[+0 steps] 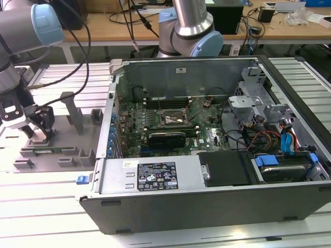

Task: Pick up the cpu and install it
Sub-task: 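Pick up the cpu and move it towards the insertion slot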

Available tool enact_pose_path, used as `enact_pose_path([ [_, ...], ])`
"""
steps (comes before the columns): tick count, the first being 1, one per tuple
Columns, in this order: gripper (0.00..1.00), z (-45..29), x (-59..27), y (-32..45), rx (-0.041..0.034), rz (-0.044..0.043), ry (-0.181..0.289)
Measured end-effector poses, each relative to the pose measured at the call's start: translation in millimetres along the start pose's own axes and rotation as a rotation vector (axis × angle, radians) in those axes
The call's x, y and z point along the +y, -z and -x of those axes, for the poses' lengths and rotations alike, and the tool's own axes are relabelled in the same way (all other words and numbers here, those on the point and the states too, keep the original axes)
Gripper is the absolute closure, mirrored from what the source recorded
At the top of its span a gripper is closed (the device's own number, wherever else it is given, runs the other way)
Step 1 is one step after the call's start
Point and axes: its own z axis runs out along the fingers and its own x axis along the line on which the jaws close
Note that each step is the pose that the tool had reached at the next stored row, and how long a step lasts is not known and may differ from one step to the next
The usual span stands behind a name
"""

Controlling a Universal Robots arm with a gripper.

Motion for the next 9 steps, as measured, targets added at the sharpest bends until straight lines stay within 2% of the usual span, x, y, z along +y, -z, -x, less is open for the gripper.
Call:
enact_pose_path([
  [9,0.45,0.5,0.2,17.4,0.0000,0.0000,0.000],
])
